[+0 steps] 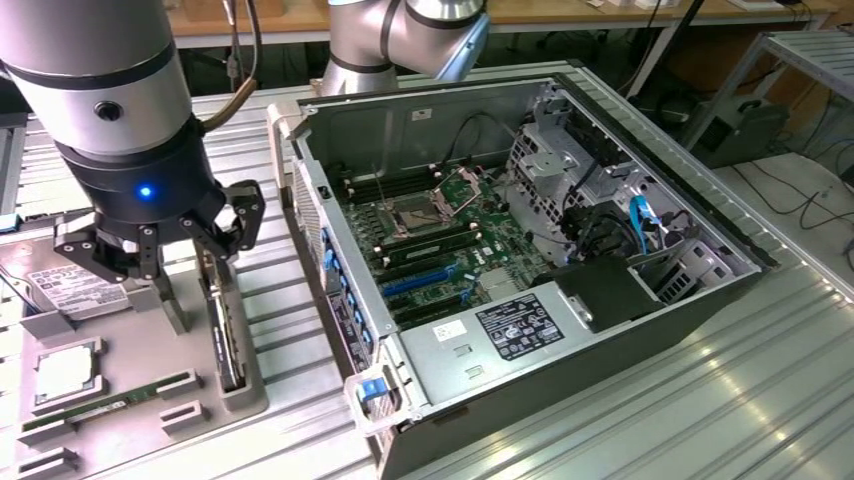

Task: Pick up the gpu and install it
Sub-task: 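Pick up the gpu and move the gpu toward the slot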

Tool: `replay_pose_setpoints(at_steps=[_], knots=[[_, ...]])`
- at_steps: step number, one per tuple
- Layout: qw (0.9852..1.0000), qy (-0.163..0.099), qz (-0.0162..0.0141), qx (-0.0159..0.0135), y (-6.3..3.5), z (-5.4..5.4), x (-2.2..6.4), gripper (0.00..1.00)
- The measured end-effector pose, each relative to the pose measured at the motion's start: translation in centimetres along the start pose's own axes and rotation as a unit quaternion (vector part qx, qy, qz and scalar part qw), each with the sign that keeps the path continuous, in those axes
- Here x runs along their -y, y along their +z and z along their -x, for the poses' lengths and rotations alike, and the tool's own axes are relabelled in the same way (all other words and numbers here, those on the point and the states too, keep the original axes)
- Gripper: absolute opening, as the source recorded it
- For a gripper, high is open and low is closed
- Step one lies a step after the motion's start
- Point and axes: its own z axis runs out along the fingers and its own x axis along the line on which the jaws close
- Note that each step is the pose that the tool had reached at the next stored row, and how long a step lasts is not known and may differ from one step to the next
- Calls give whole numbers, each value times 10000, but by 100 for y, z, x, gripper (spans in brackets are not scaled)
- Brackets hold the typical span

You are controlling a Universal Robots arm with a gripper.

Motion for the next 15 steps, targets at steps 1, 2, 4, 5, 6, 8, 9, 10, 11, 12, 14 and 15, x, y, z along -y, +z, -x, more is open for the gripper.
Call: replay_pose_setpoints(at_steps=[1, 2, 4, 5, 6, 8, 9, 10, 11, 12, 14, 15], knots=[[10000, 0, 0, 0, 8, 1, 0, 54], [10000, 0, 0, 0, 21, 1, 0, 54], [10000, 0, 0, 0, 53, 0, 2, 54], [10000, 0, 0, 0, 72, 0, 2, 54], [10000, 0, 0, 0, 91, 0, 3, 54], [10000, 0, 0, 0, 127, 0, 4, 54], [10000, 0, 0, 0, 145, 0, 4, 54], [10000, 0, 0, 0, 161, 0, 5, 54], [10000, 0, 0, 0, 181, 1, 5, 54], [10000, 0, 0, 0, 199, 3, 6, 54], [10000, 0, 0, 1, 236, 4, 7, 54], [10000, 0, 0, 0, 254, 4, 7, 54]])
